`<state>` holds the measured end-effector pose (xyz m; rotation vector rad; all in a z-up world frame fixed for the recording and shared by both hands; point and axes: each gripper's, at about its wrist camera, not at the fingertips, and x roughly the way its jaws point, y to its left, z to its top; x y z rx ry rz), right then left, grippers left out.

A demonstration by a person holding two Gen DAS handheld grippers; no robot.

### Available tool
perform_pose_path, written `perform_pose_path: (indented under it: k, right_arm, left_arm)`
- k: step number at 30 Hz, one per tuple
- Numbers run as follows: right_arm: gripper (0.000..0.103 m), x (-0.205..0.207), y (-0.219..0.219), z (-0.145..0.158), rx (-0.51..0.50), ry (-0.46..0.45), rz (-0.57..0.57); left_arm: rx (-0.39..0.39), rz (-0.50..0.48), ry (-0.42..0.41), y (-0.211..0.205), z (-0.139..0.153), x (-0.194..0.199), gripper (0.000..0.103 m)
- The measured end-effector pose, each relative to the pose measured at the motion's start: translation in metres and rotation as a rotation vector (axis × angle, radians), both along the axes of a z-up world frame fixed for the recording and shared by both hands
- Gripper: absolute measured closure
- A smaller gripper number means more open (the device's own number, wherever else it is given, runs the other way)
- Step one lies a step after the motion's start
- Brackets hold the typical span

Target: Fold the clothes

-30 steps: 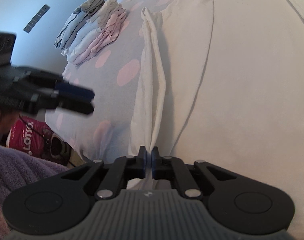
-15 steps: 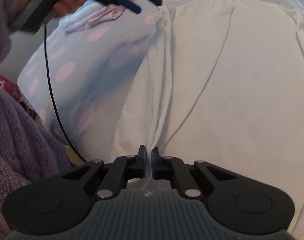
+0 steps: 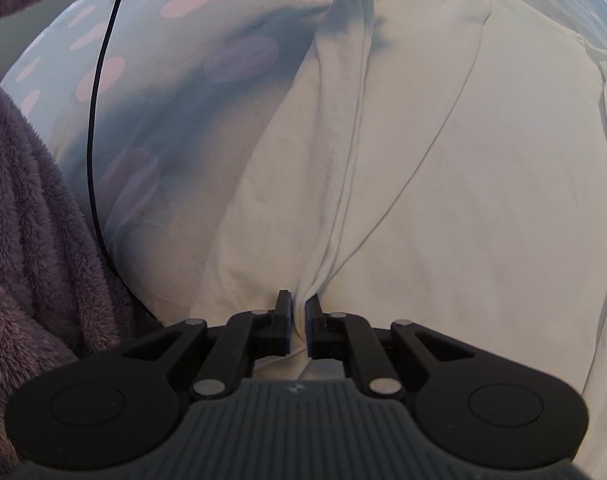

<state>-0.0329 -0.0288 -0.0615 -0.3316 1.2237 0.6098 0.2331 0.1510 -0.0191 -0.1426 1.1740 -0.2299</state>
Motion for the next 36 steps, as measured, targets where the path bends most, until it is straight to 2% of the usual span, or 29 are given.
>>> perform_pose_path:
  k: [3, 9, 10, 11, 12, 15, 22, 28, 36]
  right_arm:
    - [0.093, 0.0, 0.003, -0.001, -0.016, -0.001, 0.002]
    - [0.093, 0.0, 0.007, -0.004, -0.02, -0.001, -0.01]
    - [0.093, 0.0, 0.006, -0.003, -0.02, -0.002, -0.012]
    - [0.093, 0.0, 0.006, -0.003, -0.018, -0.003, -0.014]
    - [0.093, 0.0, 0.005, -0.002, -0.016, -0.005, -0.015]
    - [0.094, -0.001, 0.001, 0.002, 0.002, -0.011, -0.03]
    - [0.096, -0.017, -0.013, 0.036, 0.093, -0.06, -0.019]
    - [0.096, -0.028, -0.044, 0.061, 0.163, -0.071, -0.062]
    - [0.1, -0.024, -0.084, 0.045, 0.214, 0.01, -0.203]
  left_arm:
    - [0.022, -0.023, 0.01, -0.005, 0.001, 0.004, 0.054]
    - [0.003, 0.008, 0.034, 0.0, -0.006, 0.011, 0.056]
    - [-0.002, 0.013, 0.031, 0.0, -0.005, 0.012, 0.059]
    - [-0.007, 0.015, 0.029, 0.0, -0.004, 0.013, 0.073]
    - [-0.009, 0.015, 0.027, 0.0, -0.003, 0.013, 0.083]
    - [-0.004, -0.001, 0.009, -0.003, 0.001, 0.013, 0.095]
    - [-0.017, -0.014, -0.052, -0.016, 0.024, 0.005, 0.097]
    - [-0.006, -0.076, -0.1, -0.055, 0.044, 0.005, 0.097]
    - [0.074, -0.191, -0.1, -0.123, 0.027, 0.016, 0.097]
